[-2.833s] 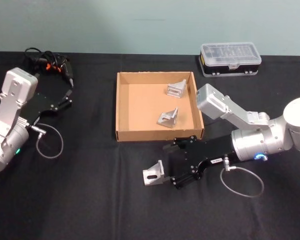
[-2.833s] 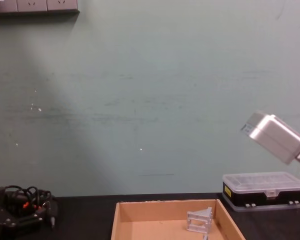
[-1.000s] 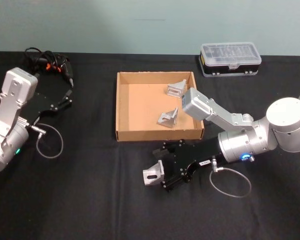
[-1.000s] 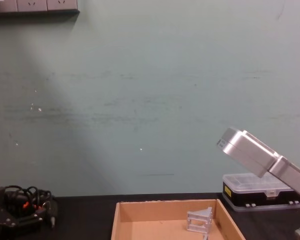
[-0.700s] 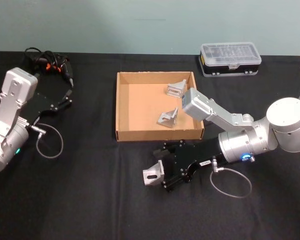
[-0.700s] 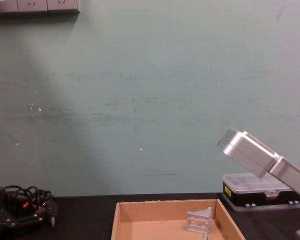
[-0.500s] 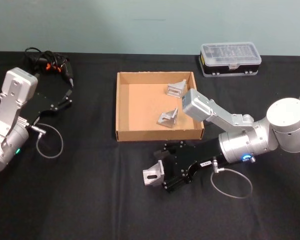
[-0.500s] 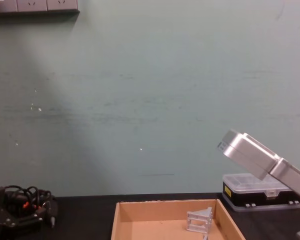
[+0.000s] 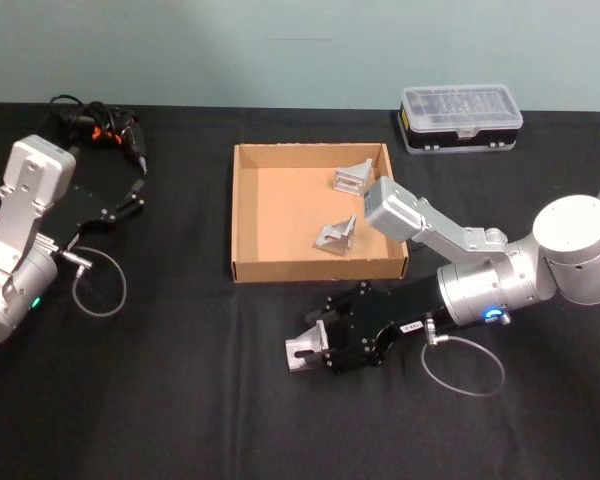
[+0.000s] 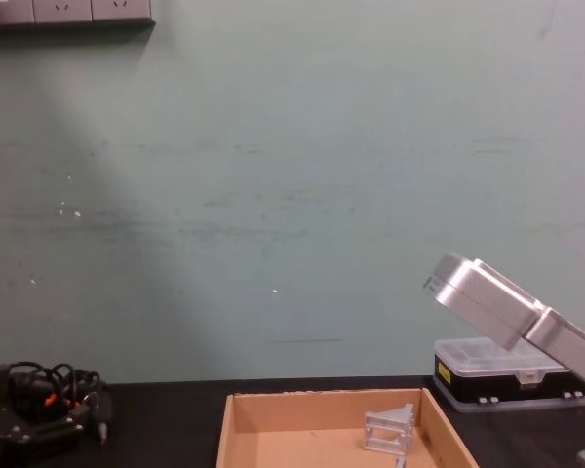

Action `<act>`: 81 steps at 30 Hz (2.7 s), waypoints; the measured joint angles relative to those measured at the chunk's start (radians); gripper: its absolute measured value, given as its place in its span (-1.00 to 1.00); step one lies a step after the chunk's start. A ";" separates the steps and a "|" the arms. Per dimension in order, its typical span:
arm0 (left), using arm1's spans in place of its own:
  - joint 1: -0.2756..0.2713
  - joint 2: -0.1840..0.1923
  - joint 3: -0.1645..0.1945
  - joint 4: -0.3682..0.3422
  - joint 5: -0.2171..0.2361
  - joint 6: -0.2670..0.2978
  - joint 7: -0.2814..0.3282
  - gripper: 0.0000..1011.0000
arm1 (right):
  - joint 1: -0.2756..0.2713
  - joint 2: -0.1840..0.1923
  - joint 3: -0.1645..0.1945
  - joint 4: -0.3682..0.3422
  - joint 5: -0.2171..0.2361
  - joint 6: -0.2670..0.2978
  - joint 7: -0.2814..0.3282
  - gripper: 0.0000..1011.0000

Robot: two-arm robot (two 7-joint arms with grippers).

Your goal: Use one hand to pick up the angle iron from the table and place it into the box.

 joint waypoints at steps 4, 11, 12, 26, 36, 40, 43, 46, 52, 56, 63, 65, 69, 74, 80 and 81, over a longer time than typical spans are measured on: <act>0.000 0.000 0.000 0.000 0.000 0.000 0.000 0.98 | 0.000 0.000 0.002 -0.001 0.002 0.000 -0.001 0.12; 0.000 0.000 0.000 0.000 0.000 0.000 0.000 0.98 | 0.000 0.000 0.005 -0.002 0.003 -0.003 -0.005 -0.10; 0.000 0.000 0.000 0.000 0.000 0.000 0.000 0.98 | 0.000 0.000 0.005 -0.003 0.004 -0.003 -0.005 -0.10; 0.000 0.000 0.000 0.000 0.000 0.000 0.000 0.98 | 0.013 0.026 0.060 -0.071 0.052 -0.009 -0.023 -0.10; 0.000 0.000 0.000 0.000 0.000 0.000 0.000 0.98 | 0.015 0.010 0.140 -0.078 0.081 -0.057 -0.135 -0.10; 0.000 0.000 0.000 0.000 0.000 0.000 0.000 0.98 | 0.016 -0.025 0.163 -0.035 0.064 -0.083 -0.198 -0.10; 0.000 0.000 0.000 0.000 0.000 0.000 0.000 0.98 | 0.025 -0.054 0.166 0.009 0.039 -0.094 -0.226 -0.10; 0.000 0.000 0.000 0.000 0.000 0.000 0.000 0.98 | 0.035 -0.079 0.164 0.046 0.019 -0.104 -0.238 -0.10; 0.000 0.000 0.000 0.000 0.000 0.000 0.000 0.98 | 0.062 -0.153 0.150 0.167 -0.030 -0.133 -0.260 -0.10; 0.000 0.000 0.000 0.000 0.000 0.000 0.000 0.98 | 0.082 -0.204 0.140 0.253 -0.056 -0.153 -0.263 -0.10; 0.000 0.000 0.000 0.000 0.000 0.000 0.000 0.98 | 0.107 -0.260 0.126 0.352 -0.092 -0.174 -0.258 -0.10; 0.000 0.000 0.000 0.000 0.000 0.000 0.000 0.98 | 0.112 -0.273 0.125 0.373 -0.100 -0.179 -0.252 -0.10; 0.000 0.000 0.000 0.000 0.000 0.000 0.000 0.98 | 0.117 -0.285 0.125 0.392 -0.110 -0.182 -0.246 -0.10; 0.000 0.000 0.000 0.000 0.000 0.000 0.000 0.98 | 0.123 -0.300 0.126 0.411 -0.129 -0.182 -0.235 -0.10; 0.000 0.000 0.000 0.000 0.000 0.000 0.000 0.98 | 0.123 -0.305 0.136 0.413 -0.141 -0.175 -0.230 0.14; 0.000 0.000 0.000 0.000 0.000 0.000 0.000 0.98 | 0.123 -0.306 0.138 0.413 -0.143 -0.173 -0.230 0.25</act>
